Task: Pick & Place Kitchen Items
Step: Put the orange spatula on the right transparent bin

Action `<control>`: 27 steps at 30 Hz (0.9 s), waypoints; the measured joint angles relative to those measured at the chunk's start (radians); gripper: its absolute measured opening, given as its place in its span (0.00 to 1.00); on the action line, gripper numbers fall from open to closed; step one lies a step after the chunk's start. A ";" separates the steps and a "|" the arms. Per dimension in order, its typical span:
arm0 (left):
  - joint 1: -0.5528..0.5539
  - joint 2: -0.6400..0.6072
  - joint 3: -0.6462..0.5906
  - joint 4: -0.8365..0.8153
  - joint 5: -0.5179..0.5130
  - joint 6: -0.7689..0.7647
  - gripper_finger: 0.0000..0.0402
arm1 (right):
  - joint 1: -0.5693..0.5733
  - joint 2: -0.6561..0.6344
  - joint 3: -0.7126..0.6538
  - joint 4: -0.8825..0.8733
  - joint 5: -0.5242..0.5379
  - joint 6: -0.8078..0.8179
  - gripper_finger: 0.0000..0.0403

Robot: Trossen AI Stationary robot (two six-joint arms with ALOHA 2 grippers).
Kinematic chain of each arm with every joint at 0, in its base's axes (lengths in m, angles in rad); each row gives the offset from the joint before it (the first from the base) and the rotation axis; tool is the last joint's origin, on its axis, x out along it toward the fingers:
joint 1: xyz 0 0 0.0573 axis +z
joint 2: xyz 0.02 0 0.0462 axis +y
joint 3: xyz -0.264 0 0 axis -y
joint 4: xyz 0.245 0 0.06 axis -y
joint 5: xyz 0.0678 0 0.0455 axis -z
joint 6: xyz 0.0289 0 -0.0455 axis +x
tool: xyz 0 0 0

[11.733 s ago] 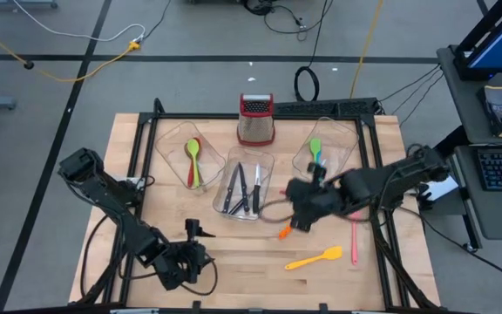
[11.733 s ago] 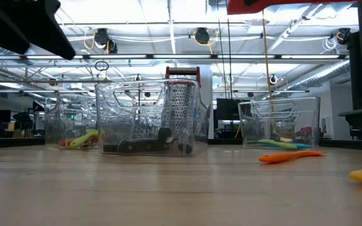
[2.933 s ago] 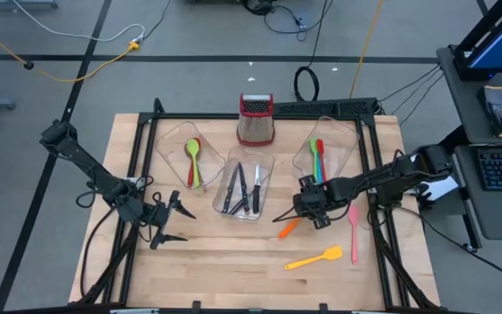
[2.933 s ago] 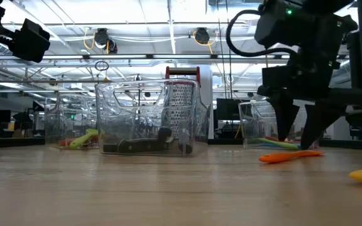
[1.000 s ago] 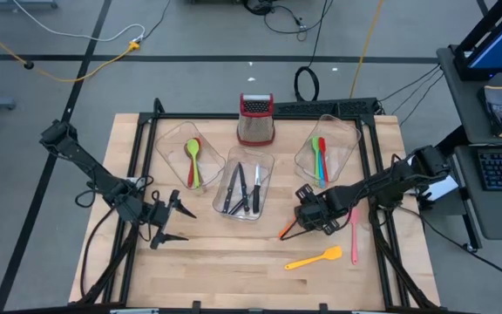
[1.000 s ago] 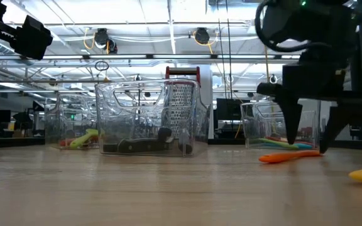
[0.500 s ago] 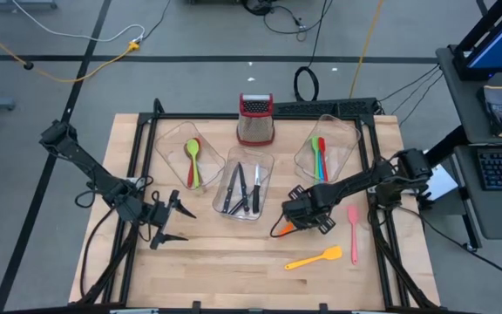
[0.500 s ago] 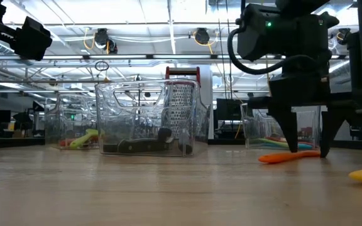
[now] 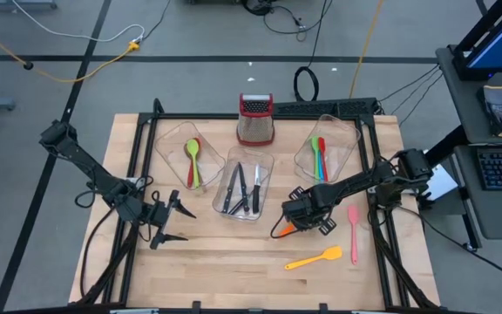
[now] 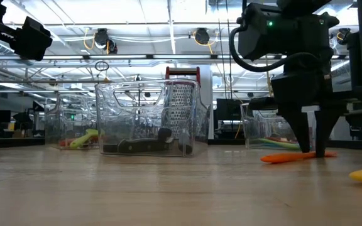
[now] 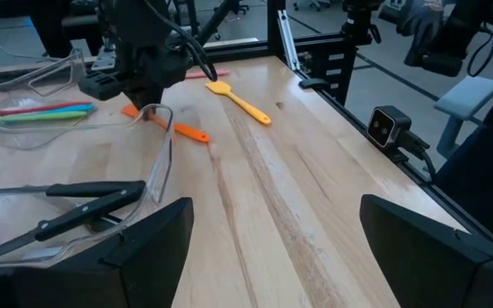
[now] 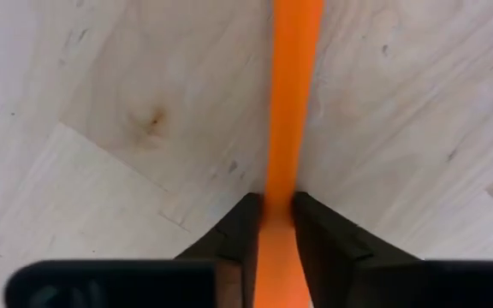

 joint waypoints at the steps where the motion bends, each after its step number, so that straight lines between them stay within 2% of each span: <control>1: 0.000 0.000 0.000 0.000 0.000 0.000 0.84 | 0.003 0.000 0.000 0.003 0.001 0.000 0.14; 7: 0.000 0.000 0.000 0.000 0.000 0.001 0.84 | 0.038 -0.001 0.006 0.009 0.033 0.002 0.05; 10: 0.000 0.000 0.000 0.001 0.000 0.001 0.84 | 0.065 0.000 0.041 0.004 0.090 0.028 0.05; 20: 0.000 0.000 0.000 0.017 0.000 0.000 0.84 | 0.118 0.014 0.208 -0.048 0.122 0.051 0.03; 27: 0.000 0.000 0.000 0.027 0.001 0.001 0.84 | 0.151 0.014 0.250 0.142 0.133 0.084 0.01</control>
